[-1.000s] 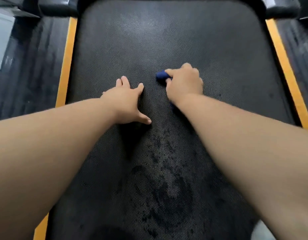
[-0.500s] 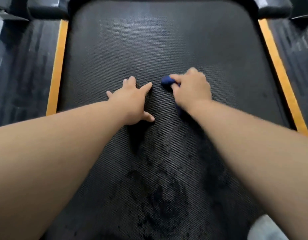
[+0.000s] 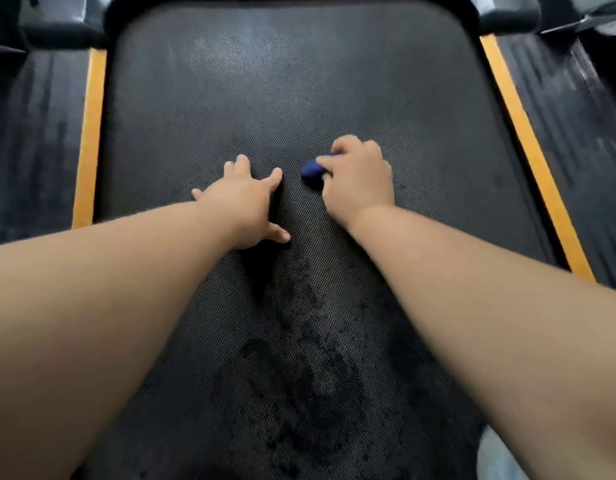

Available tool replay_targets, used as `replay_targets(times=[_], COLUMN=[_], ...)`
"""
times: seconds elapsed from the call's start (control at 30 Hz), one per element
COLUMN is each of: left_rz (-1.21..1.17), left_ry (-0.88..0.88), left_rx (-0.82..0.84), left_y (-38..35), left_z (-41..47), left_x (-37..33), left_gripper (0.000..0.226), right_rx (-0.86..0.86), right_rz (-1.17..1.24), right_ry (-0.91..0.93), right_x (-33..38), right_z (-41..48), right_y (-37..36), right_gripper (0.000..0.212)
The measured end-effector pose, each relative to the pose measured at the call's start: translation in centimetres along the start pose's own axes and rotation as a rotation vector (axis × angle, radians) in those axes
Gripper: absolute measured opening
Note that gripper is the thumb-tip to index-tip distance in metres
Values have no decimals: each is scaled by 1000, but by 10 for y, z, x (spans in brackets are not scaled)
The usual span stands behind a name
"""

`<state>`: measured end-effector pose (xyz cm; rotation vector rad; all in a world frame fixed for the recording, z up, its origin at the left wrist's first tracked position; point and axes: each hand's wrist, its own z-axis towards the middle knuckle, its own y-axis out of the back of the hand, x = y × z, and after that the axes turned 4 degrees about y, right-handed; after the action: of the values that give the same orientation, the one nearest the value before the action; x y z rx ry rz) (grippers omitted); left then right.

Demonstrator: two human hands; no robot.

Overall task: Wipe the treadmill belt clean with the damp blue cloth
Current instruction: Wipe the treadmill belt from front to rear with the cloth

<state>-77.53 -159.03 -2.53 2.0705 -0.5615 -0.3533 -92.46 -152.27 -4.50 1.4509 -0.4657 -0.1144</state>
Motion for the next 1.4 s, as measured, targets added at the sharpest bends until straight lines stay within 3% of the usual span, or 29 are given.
replay_targets(times=[0.1,0.3,0.4,0.5,0.63,0.83,0.97,1.17,1.4], left_rz=[1,23,180,96,22,-36,-93,-85,-98], left_ry=[-22,19,-105,-209,-196,-76,-55,-68,-38], left_rx=[-1,36,-4,36,49,-16,39,67,152], left_y=[-1,6,6,-1,11,-4,1,-2,5], left_z=[3,-2,-1,0,-2,0,6,7,7], left_x=[2,-6,-18,-28,-24,-42,-51,-53,-57], left_gripper=[110,107,92,75,97,84,87,90,93], right_rx=[-9,-53,-4,17,35,-48,6,90,73], right_rz=[73,74,29,-11,-51,16,-92,-96,-39], right_ry=[-86,55,4,-82,27,131,186,12,279], right_x=[5,-30,-30,-22,-32,-59,-63,-59,-67], right_z=[3,-78,-44,10,6,-81,-36,35,-67], right_y=[2,6,4,2,6,14,14,7,27], right_gripper=[28,24,28,27,27,27,23,31,27])
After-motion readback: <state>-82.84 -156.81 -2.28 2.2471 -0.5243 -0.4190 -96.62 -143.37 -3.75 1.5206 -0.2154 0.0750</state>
